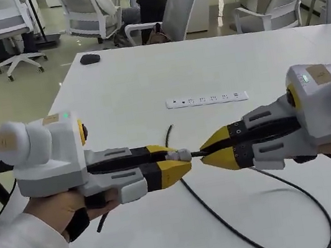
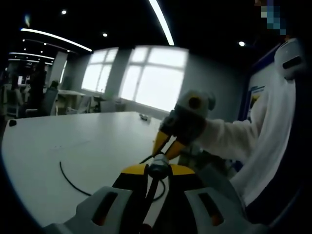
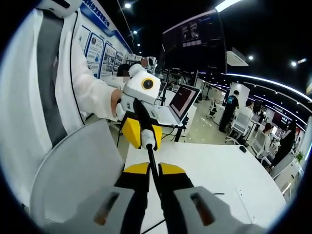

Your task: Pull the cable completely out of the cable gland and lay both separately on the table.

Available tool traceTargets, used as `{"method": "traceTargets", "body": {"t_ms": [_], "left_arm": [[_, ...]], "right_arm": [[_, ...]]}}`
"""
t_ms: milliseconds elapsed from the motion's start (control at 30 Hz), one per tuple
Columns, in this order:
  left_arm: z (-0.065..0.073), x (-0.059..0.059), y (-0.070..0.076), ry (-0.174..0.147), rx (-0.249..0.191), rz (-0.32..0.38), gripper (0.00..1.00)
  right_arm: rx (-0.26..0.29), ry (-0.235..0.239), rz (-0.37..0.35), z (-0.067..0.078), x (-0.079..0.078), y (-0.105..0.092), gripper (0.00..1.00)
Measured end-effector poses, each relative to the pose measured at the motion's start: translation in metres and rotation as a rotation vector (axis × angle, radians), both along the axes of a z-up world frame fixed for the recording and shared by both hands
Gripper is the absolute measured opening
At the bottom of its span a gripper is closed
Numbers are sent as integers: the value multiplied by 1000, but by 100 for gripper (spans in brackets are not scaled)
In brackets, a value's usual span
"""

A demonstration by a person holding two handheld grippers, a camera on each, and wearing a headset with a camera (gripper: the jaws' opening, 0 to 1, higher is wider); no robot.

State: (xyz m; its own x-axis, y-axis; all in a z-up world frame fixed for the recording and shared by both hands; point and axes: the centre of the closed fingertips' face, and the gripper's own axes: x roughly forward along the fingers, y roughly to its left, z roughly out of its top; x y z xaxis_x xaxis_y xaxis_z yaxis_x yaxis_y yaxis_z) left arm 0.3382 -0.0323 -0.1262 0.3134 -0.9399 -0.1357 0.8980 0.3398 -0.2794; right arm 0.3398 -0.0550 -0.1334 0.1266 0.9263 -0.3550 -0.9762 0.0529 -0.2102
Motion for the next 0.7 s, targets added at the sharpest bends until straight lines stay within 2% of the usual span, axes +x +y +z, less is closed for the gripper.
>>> {"method": "traceTargets", "body": {"t_ms": [400, 700], "left_arm": [[-1, -2, 44, 12, -20, 31, 17], [1, -7, 61, 4, -26, 8, 17]], "right_arm": [[-30, 9, -77, -7, 4, -1, 5], [-35, 8, -135, -10, -3, 6, 5]]}}
